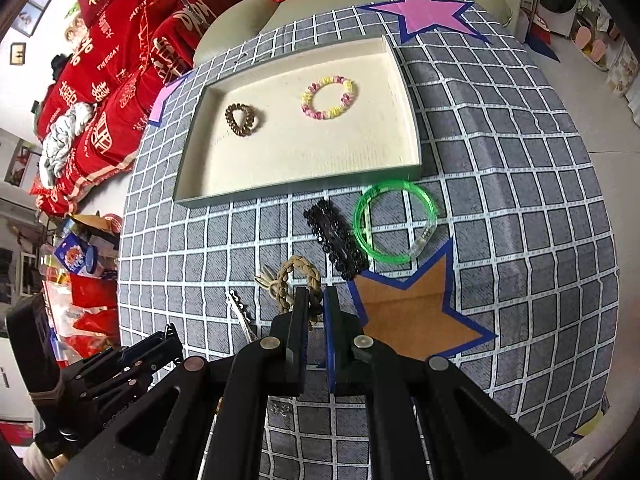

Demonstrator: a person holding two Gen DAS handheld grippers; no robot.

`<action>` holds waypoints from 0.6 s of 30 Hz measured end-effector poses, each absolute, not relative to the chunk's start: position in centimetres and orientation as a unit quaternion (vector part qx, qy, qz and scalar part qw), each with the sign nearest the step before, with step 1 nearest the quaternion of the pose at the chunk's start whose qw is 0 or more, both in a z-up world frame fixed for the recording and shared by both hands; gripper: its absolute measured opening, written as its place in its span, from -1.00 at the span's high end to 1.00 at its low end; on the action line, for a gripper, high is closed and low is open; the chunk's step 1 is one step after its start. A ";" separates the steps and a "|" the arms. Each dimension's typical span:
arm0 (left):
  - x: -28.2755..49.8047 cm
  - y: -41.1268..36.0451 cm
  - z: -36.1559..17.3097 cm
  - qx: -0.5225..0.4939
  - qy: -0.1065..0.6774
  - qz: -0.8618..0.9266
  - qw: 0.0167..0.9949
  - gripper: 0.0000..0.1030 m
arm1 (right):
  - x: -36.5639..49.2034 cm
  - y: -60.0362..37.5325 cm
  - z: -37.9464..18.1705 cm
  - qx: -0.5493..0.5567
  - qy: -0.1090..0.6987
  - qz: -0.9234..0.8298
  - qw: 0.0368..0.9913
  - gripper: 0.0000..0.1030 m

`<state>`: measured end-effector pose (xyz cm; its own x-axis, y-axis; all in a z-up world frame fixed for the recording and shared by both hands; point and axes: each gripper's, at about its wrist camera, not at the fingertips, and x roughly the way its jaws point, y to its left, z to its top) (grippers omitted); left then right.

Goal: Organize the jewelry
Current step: 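Carry both items into the white tray and open both grippers to release them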

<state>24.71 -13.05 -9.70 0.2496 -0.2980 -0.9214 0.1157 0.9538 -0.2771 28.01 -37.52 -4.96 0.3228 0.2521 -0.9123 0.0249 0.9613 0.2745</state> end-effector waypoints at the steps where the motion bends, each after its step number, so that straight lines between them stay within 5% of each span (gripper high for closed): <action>1: 25.0 -13.0 -9.5 -0.076 0.597 -0.132 0.788 0.40 | 28.1 -37.6 -4.8 0.121 0.576 0.071 0.805 0.85; 18: 33.1 -13.8 -5.7 -0.070 0.556 -0.117 0.820 0.40 | 35.2 -38.3 -2.0 0.116 0.552 0.087 0.821 0.85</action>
<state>33.07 -13.79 -5.73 0.3546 -0.2700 -0.8952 0.1144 0.9627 -0.2450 35.21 -38.28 -2.02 0.3751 0.2703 -0.8867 -0.0150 0.9582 0.2857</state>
